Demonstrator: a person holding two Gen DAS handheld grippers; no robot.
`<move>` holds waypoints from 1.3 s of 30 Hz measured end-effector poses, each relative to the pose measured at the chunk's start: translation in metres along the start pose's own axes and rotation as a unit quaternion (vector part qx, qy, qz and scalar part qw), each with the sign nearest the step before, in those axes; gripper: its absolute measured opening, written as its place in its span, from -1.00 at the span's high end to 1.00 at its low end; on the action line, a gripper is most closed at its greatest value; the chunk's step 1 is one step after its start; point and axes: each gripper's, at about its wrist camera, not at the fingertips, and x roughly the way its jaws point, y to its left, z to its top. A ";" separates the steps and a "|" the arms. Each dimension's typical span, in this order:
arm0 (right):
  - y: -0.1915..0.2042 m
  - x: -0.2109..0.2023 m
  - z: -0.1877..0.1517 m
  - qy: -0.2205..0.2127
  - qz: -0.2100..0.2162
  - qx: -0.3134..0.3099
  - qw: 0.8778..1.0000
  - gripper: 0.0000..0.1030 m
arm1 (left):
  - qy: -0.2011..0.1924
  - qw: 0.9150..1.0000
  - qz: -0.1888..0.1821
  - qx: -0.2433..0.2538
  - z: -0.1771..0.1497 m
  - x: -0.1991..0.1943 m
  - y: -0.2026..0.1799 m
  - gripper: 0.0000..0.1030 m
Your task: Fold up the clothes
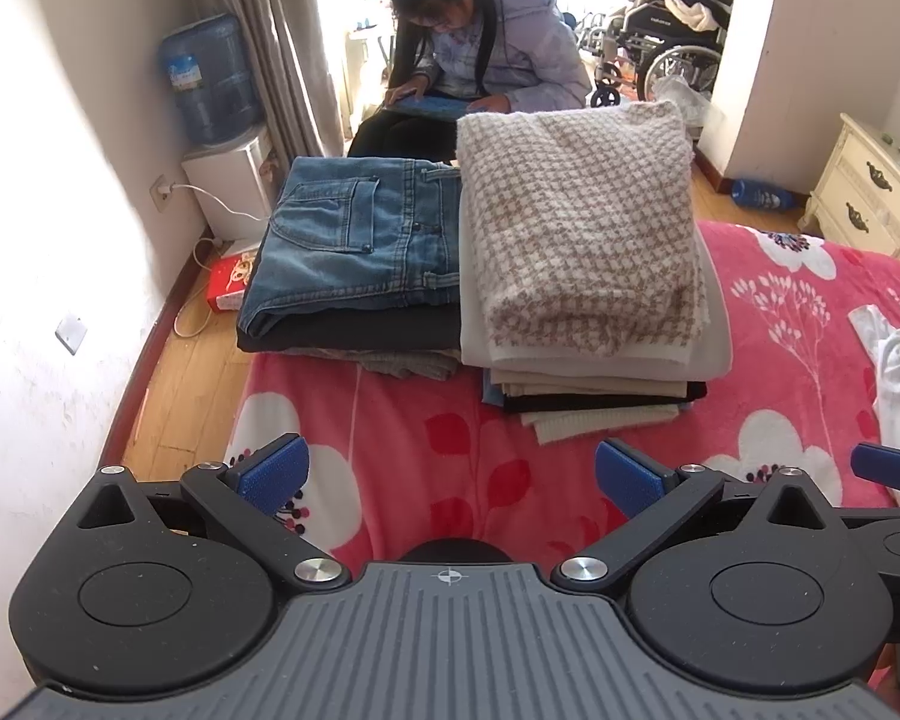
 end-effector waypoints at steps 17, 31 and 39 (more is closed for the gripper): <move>0.004 0.001 0.000 0.000 0.001 -0.003 1.000 -0.93 | 0.000 1.000 0.002 -0.002 0.000 0.001 0.002 -0.99; 0.004 0.001 0.002 0.000 0.000 -0.004 1.000 -0.93 | 0.000 1.000 0.003 -0.001 0.000 0.002 0.001 -0.99; 0.006 0.001 0.003 0.000 0.001 -0.008 1.000 -0.93 | -0.002 1.000 0.004 0.000 0.001 0.002 0.002 -0.99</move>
